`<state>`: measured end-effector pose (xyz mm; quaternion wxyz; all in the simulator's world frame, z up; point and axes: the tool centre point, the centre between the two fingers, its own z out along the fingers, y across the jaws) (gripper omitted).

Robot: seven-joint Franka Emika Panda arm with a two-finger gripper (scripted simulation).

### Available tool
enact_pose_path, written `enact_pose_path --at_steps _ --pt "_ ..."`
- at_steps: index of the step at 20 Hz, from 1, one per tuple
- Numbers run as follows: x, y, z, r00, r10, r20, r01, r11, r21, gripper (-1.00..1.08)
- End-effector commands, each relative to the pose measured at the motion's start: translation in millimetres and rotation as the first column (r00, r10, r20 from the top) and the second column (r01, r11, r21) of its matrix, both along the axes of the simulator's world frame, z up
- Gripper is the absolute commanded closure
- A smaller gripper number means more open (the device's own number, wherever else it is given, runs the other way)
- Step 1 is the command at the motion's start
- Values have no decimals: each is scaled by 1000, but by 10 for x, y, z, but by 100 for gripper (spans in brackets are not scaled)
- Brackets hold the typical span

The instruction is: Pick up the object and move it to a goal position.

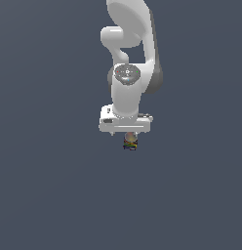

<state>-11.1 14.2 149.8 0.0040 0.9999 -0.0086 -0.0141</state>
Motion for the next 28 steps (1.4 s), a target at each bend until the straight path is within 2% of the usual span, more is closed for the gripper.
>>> enact_pose_path --at_steps 1,13,21,28 --pt "-45 66 -74 1000 -24 4 24 1000 1 -92" --pt "-288 342 -396 989 -144 27 144 990 7 -92" --pt "-303 359 -443 989 -149 27 148 989 7 -92" --pt "-316 357 -734 988 -151 28 151 988 8 -92"
